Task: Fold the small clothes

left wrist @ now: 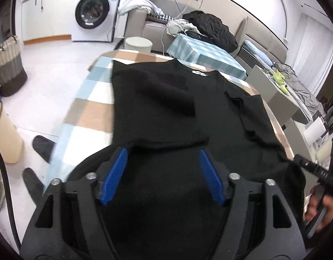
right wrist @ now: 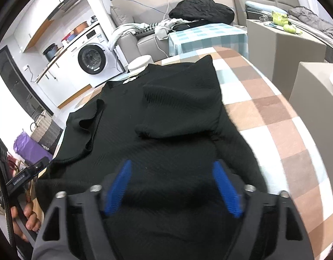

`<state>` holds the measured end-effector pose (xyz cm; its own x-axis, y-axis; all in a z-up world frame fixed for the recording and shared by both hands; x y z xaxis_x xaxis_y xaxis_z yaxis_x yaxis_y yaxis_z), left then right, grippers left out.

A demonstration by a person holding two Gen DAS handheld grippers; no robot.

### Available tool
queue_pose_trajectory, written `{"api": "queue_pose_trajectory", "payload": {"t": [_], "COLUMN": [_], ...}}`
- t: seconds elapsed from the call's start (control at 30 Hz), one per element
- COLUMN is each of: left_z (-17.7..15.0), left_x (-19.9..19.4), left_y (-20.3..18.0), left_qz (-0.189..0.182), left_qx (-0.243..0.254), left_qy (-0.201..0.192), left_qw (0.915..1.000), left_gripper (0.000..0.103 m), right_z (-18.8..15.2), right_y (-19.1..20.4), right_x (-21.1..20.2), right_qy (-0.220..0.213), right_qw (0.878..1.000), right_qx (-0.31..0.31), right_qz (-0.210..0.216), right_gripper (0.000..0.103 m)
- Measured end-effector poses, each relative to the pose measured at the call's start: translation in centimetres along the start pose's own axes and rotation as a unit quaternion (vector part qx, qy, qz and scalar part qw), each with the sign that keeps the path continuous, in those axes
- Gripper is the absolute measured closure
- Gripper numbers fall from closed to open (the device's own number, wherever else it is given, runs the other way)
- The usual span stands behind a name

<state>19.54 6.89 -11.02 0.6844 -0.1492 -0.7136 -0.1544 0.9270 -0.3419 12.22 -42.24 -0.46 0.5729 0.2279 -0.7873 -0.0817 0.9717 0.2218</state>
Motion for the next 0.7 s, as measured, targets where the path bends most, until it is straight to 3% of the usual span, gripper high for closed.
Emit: {"api": "queue_pose_trajectory", "payload": {"t": [0.13, 0.33, 0.53, 0.6, 0.63, 0.7], "left_z": [-2.5, -7.5, -10.7, -11.2, -11.4, -11.6], "left_x": [-3.3, -5.9, -6.2, -5.9, -5.9, -5.6], "left_y": [3.3, 8.2, 10.1, 10.0, 10.1, 9.8], "left_qz": [0.033, 0.077, 0.092, 0.085, 0.083, 0.081], "left_qx": [0.001, -0.011, -0.003, -0.003, -0.004, 0.003], "left_qy": [-0.004, 0.018, 0.036, 0.042, 0.044, 0.047], "left_qw": [0.9994, 0.9968, 0.9951, 0.9955, 0.9956, 0.9956], "left_gripper": [0.022, 0.022, 0.022, 0.023, 0.024, 0.044], "right_z": [-1.8, -5.8, -9.1, -10.0, -10.5, -11.1], "right_y": [-1.6, -5.6, -7.5, -7.2, -7.0, -6.5], "right_x": [-2.1, -4.6, -5.3, -5.6, -5.6, -5.6], "right_qy": [0.01, 0.026, 0.047, 0.05, 0.051, 0.051], "right_qw": [1.0, 0.999, 0.997, 0.997, 0.996, 0.995], "right_qx": [-0.025, -0.043, -0.05, -0.06, -0.068, -0.083], "right_qz": [0.016, -0.017, -0.024, -0.008, -0.005, -0.006], "right_gripper": [0.018, 0.018, 0.018, 0.022, 0.024, 0.03]}}
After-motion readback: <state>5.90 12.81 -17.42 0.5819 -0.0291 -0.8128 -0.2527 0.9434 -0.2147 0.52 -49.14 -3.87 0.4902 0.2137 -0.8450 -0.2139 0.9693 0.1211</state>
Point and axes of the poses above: each gripper's, at about its wrist camera, not at the fingertips, and x roughly the way its jaws point, y to its left, z to its top, the point moved 8 cm from there along x, roughly the way its jaws point, and after that the axes turned 7 degrees about -x, right-handed, at the moved point
